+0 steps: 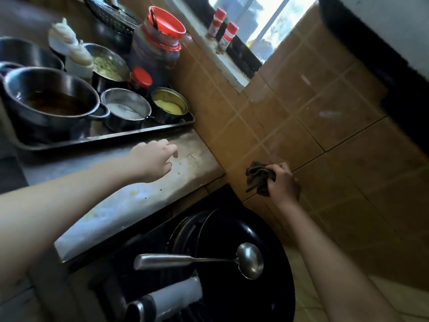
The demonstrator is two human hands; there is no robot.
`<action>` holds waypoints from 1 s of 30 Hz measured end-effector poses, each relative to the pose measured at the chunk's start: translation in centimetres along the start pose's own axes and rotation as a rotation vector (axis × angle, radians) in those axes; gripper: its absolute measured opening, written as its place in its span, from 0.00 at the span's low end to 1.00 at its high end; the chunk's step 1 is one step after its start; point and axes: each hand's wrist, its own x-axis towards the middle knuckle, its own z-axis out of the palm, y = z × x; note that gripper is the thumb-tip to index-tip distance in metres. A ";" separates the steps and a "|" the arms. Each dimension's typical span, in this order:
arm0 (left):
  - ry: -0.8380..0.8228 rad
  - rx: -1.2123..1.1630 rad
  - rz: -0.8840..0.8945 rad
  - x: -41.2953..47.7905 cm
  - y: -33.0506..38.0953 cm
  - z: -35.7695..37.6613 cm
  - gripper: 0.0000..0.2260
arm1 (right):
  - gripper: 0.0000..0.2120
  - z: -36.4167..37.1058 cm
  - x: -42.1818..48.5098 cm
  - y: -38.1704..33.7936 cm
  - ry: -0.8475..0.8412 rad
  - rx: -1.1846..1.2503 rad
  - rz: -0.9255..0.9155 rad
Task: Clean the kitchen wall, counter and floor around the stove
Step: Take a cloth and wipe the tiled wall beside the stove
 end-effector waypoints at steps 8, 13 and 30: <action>-0.017 -0.067 0.005 0.5 -2.2 -2.1 0.14 | 0.12 0.0 -0.9 -2.4 -0.008 0.024 0.066; -0.042 -0.132 0.021 0.8 -3.3 -2.5 0.13 | 0.12 0.1 -3.5 -4.0 0.005 0.050 0.104; -0.220 -0.086 0.194 -0.3 -3.7 -1.5 0.14 | 0.12 0.7 -11.7 -10.6 0.005 0.175 0.252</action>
